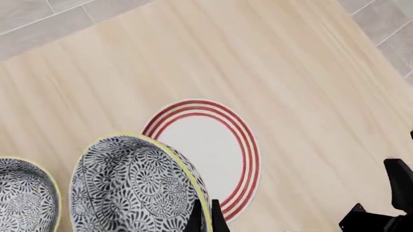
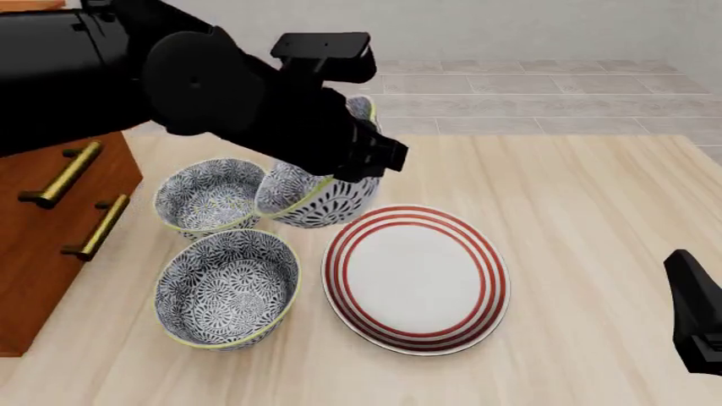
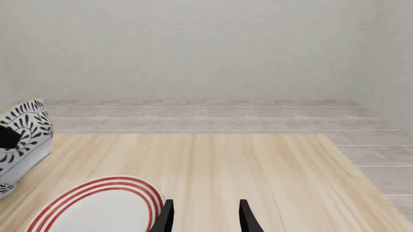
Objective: Put the bowl at the front on the plate.
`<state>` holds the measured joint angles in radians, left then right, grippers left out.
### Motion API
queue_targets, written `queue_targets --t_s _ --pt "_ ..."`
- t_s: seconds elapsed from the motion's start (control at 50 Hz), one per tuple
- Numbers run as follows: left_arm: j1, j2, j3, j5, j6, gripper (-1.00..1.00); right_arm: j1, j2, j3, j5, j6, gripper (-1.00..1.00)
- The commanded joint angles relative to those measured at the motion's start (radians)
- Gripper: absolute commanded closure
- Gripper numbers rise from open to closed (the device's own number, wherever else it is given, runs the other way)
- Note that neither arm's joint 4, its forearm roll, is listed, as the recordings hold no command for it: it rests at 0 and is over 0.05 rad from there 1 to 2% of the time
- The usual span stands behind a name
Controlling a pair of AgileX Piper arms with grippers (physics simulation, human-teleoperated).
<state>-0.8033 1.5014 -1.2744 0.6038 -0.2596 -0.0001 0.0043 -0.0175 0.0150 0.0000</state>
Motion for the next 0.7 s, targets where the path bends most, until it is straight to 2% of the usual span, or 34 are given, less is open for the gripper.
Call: queue_targets --t_s 0.02,0.26,0.7 --pt "-0.062 0.060 -0.033 -0.018 0.003 1.00 0.000 -0.002 0.001 0.000 0.000 -1.00" --pt "-0.109 0.117 -0.064 -0.030 -0.002 1.00 0.000 -0.002 0.001 0.000 0.000 -1.00" --pt "-0.110 0.191 -0.074 -0.068 0.003 1.00 0.000 -0.002 0.001 0.000 0.000 -1.00"
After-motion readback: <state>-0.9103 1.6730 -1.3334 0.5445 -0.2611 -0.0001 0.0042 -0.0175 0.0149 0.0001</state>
